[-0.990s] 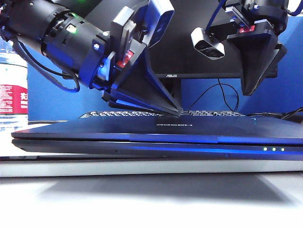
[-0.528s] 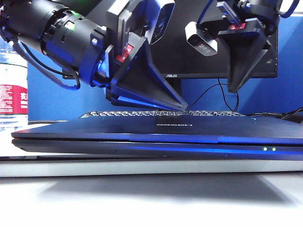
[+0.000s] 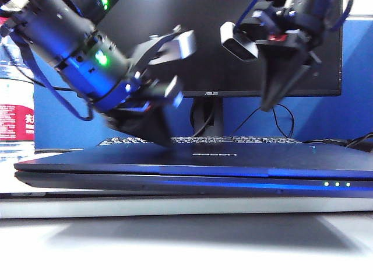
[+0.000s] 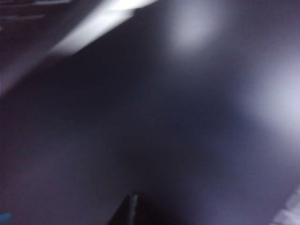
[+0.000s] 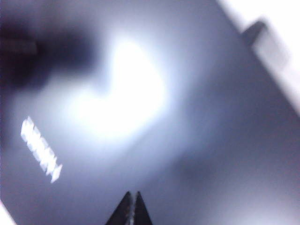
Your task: Close the lid of the black laptop.
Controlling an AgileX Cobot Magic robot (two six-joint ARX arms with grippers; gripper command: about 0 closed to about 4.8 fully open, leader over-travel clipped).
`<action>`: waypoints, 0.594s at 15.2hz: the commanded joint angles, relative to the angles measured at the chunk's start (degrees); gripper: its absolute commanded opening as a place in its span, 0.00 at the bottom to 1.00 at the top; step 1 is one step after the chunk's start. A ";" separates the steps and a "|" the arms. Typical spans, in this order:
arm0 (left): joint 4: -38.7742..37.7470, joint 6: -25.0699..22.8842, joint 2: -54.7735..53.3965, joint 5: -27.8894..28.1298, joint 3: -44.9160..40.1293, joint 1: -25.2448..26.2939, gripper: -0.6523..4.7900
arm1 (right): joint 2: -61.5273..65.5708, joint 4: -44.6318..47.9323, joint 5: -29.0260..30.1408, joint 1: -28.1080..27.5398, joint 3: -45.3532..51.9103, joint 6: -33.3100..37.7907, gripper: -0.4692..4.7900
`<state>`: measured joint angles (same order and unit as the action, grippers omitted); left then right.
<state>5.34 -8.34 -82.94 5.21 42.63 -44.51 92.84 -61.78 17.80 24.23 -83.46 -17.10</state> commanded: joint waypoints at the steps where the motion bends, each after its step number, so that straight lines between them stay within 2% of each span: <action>1: -1.16 -0.02 0.02 8.87 0.11 0.09 0.11 | -0.17 4.50 0.17 0.04 -0.13 0.20 0.08; 9: -1.07 0.00 0.00 8.94 0.11 0.07 0.11 | -0.17 5.07 0.17 0.04 -0.13 0.20 0.08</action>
<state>5.28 -8.34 -82.94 14.11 42.63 -44.47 92.84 -57.36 17.80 24.23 -83.46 -17.12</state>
